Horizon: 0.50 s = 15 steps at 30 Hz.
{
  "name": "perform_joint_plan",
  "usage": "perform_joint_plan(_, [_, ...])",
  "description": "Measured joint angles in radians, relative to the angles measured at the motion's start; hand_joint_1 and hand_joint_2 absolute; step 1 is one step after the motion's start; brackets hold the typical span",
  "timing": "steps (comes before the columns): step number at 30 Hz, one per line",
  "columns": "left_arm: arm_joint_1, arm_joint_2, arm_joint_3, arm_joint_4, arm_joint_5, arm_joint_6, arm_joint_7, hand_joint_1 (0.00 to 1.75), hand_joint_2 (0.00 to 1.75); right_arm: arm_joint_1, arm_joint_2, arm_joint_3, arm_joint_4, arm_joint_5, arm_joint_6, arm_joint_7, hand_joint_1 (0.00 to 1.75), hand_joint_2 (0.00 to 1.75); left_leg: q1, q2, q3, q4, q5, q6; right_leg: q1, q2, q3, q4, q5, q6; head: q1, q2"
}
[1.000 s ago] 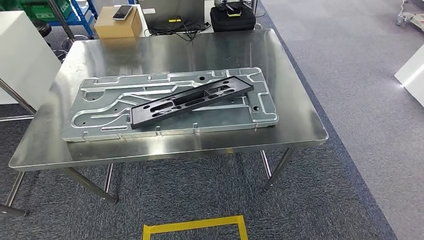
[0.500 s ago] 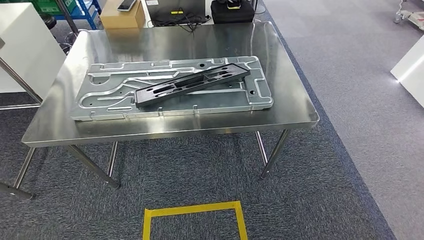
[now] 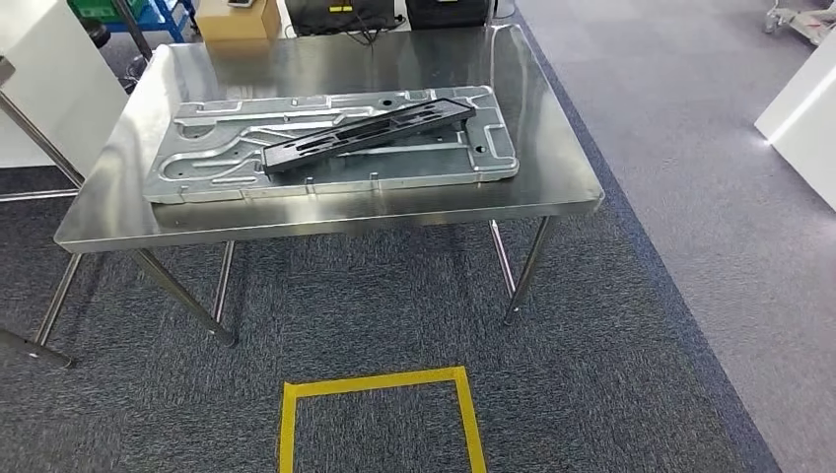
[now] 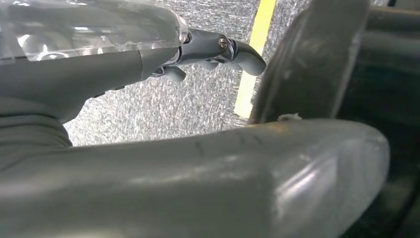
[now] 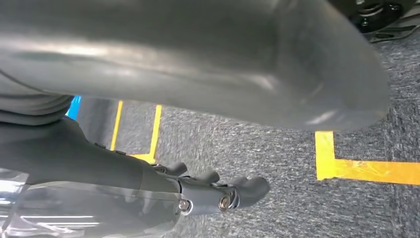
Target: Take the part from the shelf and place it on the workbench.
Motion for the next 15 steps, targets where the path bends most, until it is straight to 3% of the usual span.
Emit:
perform_joint_plan(1, [0.001,0.001,-0.004,0.0,0.0,0.0,0.0,0.0,0.0,-0.001,0.003,-0.003,0.001,-0.003,0.0,0.0,0.0,0.0,0.002,-0.002,-0.008,0.013,-0.021,-0.006,-0.001,-0.003,-0.009,-0.001,0.011,-0.009,0.0,0.0])
perform_joint_plan(2, [0.002,0.002,-0.007,0.0,0.0,0.0,0.0,0.0,0.0,-0.002,0.005,-0.005,0.002,-0.005,0.0,0.0,0.0,0.0,0.003,-0.004,-0.019,0.043,-0.06,-0.011,-0.003,-0.006,-0.021,-0.003,0.023,-0.017,0.0,0.0])
perform_joint_plan(4, [0.003,0.004,-0.01,0.0,-0.001,0.0,0.001,0.0,0.0,-0.003,0.007,-0.009,0.003,-0.007,0.0,0.0,0.0,0.0,0.007,-0.005,-0.047,0.154,-0.167,-0.019,0.0,-0.01,-0.049,-0.002,0.047,-0.026,0.0,0.0])
perform_joint_plan(5, [0.003,0.004,-0.01,0.0,-0.001,0.0,0.001,0.0,0.0,-0.002,0.007,-0.011,0.003,-0.007,0.0,0.0,0.0,0.0,0.008,-0.005,-0.056,0.214,-0.199,-0.022,0.003,-0.011,-0.065,0.0,0.059,-0.026,0.0,0.0])
perform_joint_plan(6, [0.003,0.004,-0.01,0.0,-0.001,0.001,0.001,0.0,0.0,-0.002,0.008,-0.012,0.004,-0.007,0.0,-0.001,0.0,0.0,0.009,-0.006,-0.056,0.258,-0.206,-0.023,0.004,-0.011,-0.083,0.002,0.072,-0.026,0.0,0.0])
perform_joint_plan(7, [0.003,0.005,-0.01,0.0,-0.001,0.004,0.001,0.0,0.0,-0.002,0.008,-0.013,0.004,-0.006,0.001,-0.001,0.0,0.0,0.009,-0.006,-0.043,0.275,-0.189,-0.023,0.006,-0.011,-0.101,0.006,0.083,-0.025,0.0,0.0])
perform_joint_plan(9, [0.002,0.007,-0.01,0.0,-0.001,0.014,0.001,0.0,0.0,-0.003,0.008,-0.013,0.004,-0.004,0.004,0.0,0.0,0.0,0.009,-0.006,0.031,0.209,-0.133,-0.017,0.007,-0.01,-0.139,0.014,0.106,-0.021,0.0,0.0])
perform_joint_plan(10, [0.0,0.008,-0.01,0.0,-0.001,0.021,0.0,0.0,0.0,-0.004,0.009,-0.013,0.005,-0.001,0.006,0.0,0.0,0.0,0.007,-0.007,0.091,0.136,-0.125,-0.012,0.009,-0.01,-0.154,0.019,0.117,-0.018,0.0,0.0])
perform_joint_plan(12, [-0.003,0.015,-0.01,0.0,-0.001,0.033,-0.002,0.0,0.0,-0.005,0.012,-0.013,0.006,0.005,0.01,0.002,0.0,0.0,0.002,-0.008,0.189,-0.008,-0.148,0.002,0.011,-0.01,-0.172,0.024,0.137,-0.008,0.0,0.0])
perform_joint_plan(13, [-0.003,0.02,-0.009,0.0,-0.001,0.036,-0.005,0.0,0.0,-0.006,0.014,-0.013,0.006,0.007,0.009,0.003,0.0,0.0,-0.002,-0.008,0.21,-0.047,-0.161,0.009,0.01,-0.011,-0.176,0.023,0.148,-0.002,0.0,0.0])
perform_joint_plan(15, [0.001,0.029,-0.009,0.0,0.0,0.038,-0.009,0.0,0.0,-0.004,0.019,-0.013,0.007,0.006,0.002,0.003,0.0,0.0,-0.004,-0.005,0.2,-0.062,-0.15,0.025,0.007,-0.011,-0.183,0.022,0.162,0.011,0.0,0.0])
